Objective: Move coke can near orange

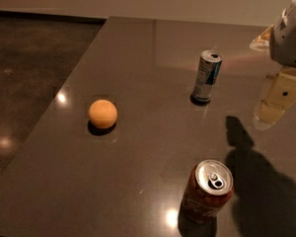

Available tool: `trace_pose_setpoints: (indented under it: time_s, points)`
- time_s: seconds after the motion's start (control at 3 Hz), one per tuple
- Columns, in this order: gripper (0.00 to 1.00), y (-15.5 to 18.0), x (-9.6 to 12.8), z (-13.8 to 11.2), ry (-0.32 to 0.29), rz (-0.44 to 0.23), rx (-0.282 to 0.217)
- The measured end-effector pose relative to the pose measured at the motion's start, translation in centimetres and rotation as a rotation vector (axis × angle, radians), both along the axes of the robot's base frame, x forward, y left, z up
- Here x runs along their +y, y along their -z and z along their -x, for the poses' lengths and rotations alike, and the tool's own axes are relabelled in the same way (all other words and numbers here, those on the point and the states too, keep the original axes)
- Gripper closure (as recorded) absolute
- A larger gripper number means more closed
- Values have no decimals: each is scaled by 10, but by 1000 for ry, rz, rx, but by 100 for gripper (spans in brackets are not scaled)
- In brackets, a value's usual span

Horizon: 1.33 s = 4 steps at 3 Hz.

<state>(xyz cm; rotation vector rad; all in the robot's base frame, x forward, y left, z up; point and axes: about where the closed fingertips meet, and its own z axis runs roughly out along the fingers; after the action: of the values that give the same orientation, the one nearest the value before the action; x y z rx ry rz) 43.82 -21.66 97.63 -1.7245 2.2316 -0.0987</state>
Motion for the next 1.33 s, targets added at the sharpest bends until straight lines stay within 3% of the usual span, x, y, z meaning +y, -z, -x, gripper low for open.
trace_pose_setpoints:
  time_s: [0.67, 1.0, 1.33]
  points:
    - [0, -2, 0, 9, -8, -31, 8]
    - [0, -1, 2, 37, -32, -85, 14]
    - [0, 11, 23, 89, -99, -195, 36]
